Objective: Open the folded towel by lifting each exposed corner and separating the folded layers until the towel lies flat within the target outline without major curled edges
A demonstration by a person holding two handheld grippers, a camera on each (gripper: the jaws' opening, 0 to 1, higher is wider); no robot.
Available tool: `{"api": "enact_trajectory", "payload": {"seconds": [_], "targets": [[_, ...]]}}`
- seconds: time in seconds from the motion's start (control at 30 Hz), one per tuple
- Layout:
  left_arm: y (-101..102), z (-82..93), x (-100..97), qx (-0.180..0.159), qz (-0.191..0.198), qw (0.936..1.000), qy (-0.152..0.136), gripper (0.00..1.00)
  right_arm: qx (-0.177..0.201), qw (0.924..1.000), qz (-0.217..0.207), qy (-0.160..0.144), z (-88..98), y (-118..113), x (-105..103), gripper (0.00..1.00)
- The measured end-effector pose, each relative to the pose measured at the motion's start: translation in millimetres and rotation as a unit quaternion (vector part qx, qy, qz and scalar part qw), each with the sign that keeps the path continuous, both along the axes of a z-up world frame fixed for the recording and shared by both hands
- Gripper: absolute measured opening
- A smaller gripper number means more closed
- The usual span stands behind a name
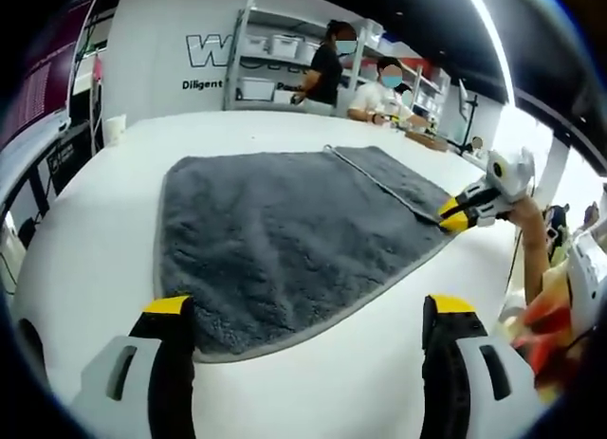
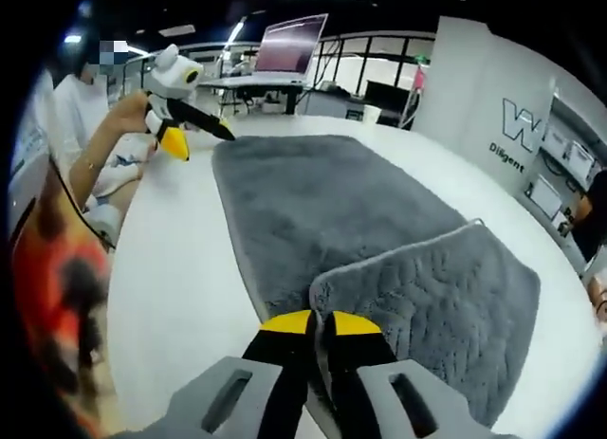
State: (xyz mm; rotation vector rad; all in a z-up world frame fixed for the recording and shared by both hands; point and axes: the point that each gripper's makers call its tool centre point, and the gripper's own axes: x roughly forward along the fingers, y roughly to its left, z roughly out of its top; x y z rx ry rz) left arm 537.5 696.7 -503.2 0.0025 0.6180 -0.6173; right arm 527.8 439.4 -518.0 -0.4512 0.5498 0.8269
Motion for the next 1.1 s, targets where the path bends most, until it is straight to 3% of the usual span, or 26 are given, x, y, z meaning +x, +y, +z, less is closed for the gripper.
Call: {"api": "enact_trajectory", "payload": {"seconds": [0.23, 0.37, 0.53, 0.77, 1.1], "targets": [[-2, 0.5, 0.2, 0.002, -0.002, 1.0, 0.001, 0.98, 0.064, 0.9971, -0.033, -0.023, 25.7, -7, 5, 0.0], [-3, -0.2, 0.7, 0.005, -0.003, 1.0, 0.002, 0.97, 0.092, 0.9904, -0.085, -0.057, 48.2, -30, 15, 0.0], [-4, -0.9, 1.2, 0.004, -0.005, 1.0, 0.003, 0.97, 0.107, 0.9826, -0.13, -0.079, 62.1, -55, 21, 0.0], [-3, -4.6, 1.3, 0.006, -0.006, 0.9999, 0.006, 0.97, 0.121, 0.9647, -0.203, -0.116, 83.6, -103, 19, 0.0], [-4, -6.4, 0.9, 0.011, -0.007, 0.9999, 0.009, 0.97, 0.12, 0.9377, -0.29, -0.148, 94.6, -167, 7, 0.0]]}}
